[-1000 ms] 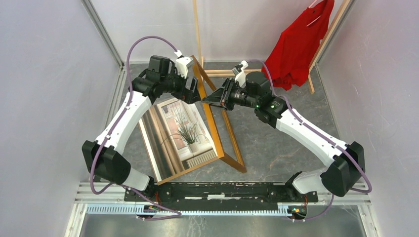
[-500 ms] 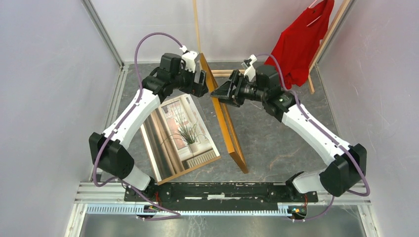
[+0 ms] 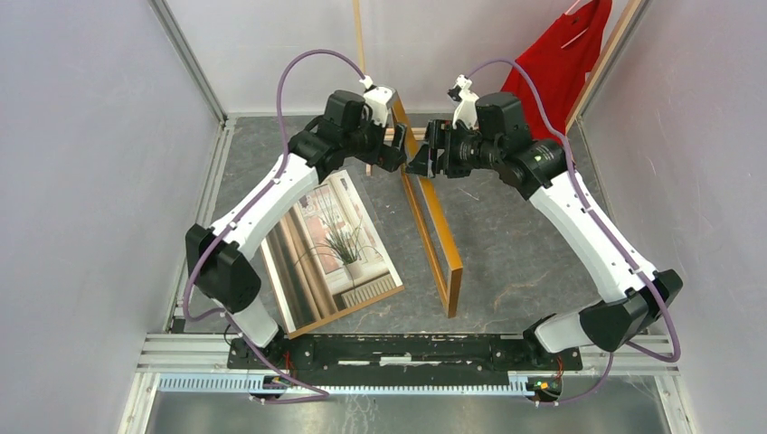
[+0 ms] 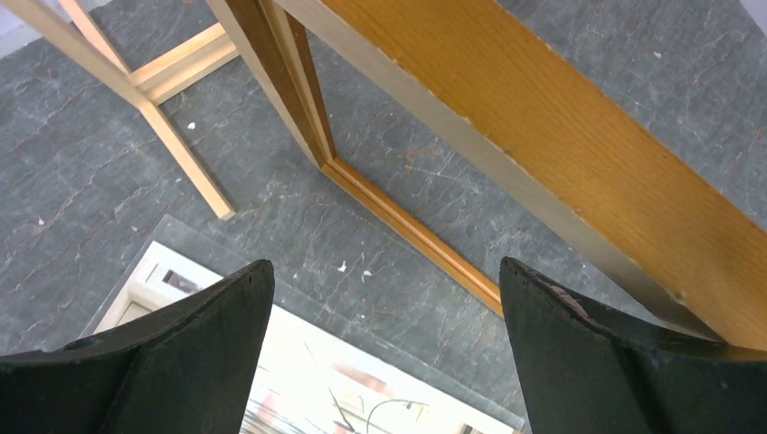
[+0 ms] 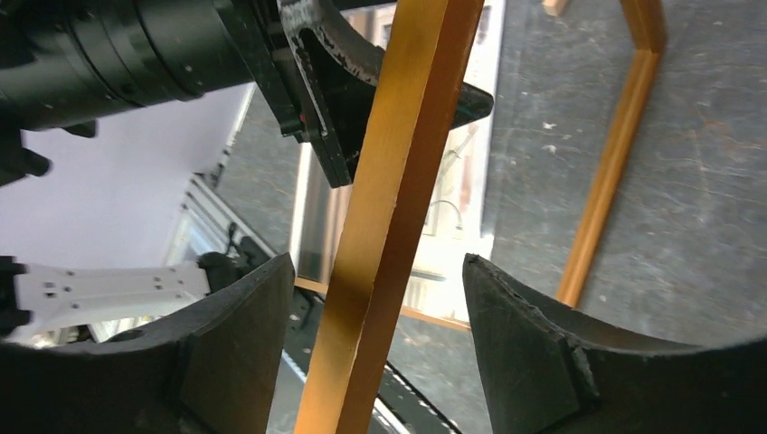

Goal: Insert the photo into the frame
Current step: Turn over the photo frame at the center of the board.

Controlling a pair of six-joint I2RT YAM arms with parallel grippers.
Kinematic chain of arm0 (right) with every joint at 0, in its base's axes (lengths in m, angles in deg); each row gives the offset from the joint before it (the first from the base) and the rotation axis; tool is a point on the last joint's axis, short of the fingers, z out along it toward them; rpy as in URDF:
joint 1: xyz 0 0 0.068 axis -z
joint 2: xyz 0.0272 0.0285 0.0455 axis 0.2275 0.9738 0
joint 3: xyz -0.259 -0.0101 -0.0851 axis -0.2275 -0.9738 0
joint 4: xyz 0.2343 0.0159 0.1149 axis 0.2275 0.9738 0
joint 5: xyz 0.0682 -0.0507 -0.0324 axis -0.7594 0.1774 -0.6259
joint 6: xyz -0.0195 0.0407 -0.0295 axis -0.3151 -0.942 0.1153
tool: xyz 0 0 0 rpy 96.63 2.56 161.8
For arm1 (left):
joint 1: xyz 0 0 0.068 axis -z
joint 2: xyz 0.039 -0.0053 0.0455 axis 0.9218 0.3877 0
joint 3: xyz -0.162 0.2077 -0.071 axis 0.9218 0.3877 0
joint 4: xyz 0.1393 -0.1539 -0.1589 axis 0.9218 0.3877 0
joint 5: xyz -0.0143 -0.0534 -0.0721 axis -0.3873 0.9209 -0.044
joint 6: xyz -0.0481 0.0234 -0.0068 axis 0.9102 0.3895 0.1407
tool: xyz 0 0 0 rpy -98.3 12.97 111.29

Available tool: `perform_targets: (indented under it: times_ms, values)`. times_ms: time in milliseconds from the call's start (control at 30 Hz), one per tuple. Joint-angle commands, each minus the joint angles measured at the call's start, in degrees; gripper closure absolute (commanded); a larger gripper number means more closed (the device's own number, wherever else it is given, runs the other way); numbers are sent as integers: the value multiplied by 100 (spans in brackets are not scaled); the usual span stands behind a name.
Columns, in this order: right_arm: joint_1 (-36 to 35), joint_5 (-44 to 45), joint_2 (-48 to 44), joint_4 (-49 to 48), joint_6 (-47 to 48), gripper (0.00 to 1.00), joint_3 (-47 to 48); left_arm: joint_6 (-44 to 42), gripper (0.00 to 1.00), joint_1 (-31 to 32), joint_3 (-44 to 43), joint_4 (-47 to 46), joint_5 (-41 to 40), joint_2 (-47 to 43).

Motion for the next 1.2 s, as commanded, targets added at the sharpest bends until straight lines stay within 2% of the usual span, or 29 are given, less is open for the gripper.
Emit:
perform_targets:
  times_ms: [0,267,400,500,667,900,1167]
  values:
    - [5,415,96,753,762,30,395,58,0,173,-559,-32,-286,341]
    - [123,1857,214,1765,1260,59,1177,25,0,218,-945,138,-475,668]
    - [473,2140,1,1776,1322,73,725,-262,0,202,-1125,550,-544,644]
    - [791,2304,-134,1716,1388,79,151,-582,0,185,-1118,846,-575,599]
    - [1113,2521,-513,1209,1399,82,-1014,-924,0,97,-748,1046,-574,497]
    - [1193,2778,-693,836,1527,84,-1923,-1383,0,65,-4,1059,-835,370]
    - [1206,2653,-716,253,1425,87,-3008,-1674,0,-205,547,840,-1138,340]
